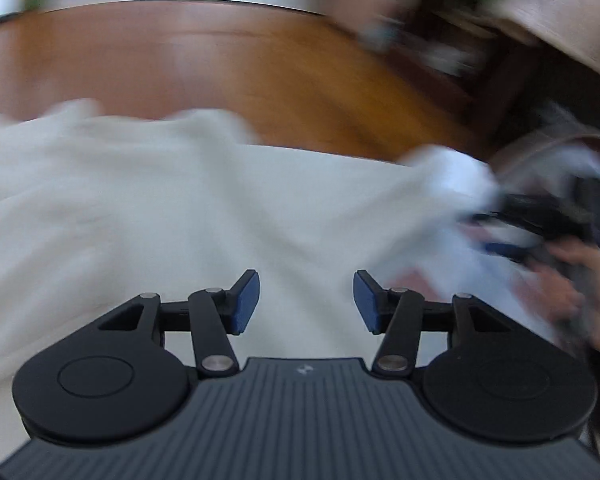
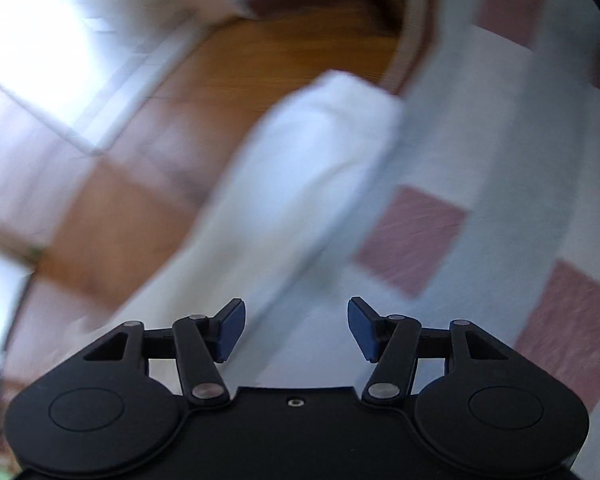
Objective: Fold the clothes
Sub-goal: 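Grasp a fleece sleeve with the right gripper and lift it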
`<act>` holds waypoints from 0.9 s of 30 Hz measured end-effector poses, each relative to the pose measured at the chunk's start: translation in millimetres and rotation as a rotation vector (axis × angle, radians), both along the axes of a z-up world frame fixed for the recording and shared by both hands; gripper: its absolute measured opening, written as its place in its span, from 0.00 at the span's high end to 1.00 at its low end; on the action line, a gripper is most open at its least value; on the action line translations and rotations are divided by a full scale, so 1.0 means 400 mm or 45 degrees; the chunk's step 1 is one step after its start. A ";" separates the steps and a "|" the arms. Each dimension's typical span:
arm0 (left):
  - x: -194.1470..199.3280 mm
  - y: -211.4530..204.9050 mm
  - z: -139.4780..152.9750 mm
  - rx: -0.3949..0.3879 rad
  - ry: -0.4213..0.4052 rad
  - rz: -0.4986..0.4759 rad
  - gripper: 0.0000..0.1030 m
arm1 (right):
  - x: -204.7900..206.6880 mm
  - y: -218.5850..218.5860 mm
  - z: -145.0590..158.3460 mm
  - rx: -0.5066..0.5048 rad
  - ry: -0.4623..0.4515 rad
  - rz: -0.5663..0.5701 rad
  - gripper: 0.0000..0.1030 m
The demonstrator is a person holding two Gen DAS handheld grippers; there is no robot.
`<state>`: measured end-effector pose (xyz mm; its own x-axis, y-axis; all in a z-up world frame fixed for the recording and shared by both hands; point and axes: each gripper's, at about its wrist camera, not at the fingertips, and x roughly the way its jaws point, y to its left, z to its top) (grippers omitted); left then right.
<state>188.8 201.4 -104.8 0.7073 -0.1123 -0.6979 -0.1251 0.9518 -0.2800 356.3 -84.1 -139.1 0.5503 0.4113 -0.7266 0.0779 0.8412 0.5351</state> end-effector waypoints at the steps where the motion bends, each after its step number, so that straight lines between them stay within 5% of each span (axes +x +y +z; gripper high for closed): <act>1: 0.015 -0.033 0.000 0.061 -0.016 -0.074 0.52 | 0.019 -0.006 -0.007 0.002 0.017 -0.029 0.39; 4: 0.053 -0.107 -0.013 0.195 -0.037 -0.212 0.51 | 0.075 -0.025 -0.027 0.006 0.068 -0.115 0.39; 6: 0.078 -0.118 -0.043 0.204 -0.006 -0.185 0.51 | 0.113 -0.038 -0.041 0.009 0.101 -0.173 0.35; 12: 0.125 -0.035 -0.089 0.057 0.026 -0.047 0.51 | 0.198 0.046 -0.051 -0.333 -0.096 -0.097 0.28; 13: 0.129 -0.024 -0.092 0.049 0.023 -0.041 0.51 | 0.206 0.068 -0.050 -0.412 -0.129 -0.061 0.36; 14: 0.141 -0.015 -0.099 0.040 0.023 -0.042 0.51 | 0.212 0.090 -0.044 -0.504 -0.158 -0.015 0.90; 19: 0.180 -0.029 -0.099 0.025 0.021 -0.132 0.47 | 0.186 0.048 0.082 -0.538 -0.423 -0.151 0.94; 23: 0.219 -0.073 -0.119 0.070 0.072 -0.195 0.27 | 0.203 0.046 0.143 -0.621 -0.486 -0.055 0.94; 27: 0.246 -0.044 -0.149 -0.027 0.151 -0.088 0.24 | 0.163 0.104 0.178 -0.705 -0.564 0.044 0.94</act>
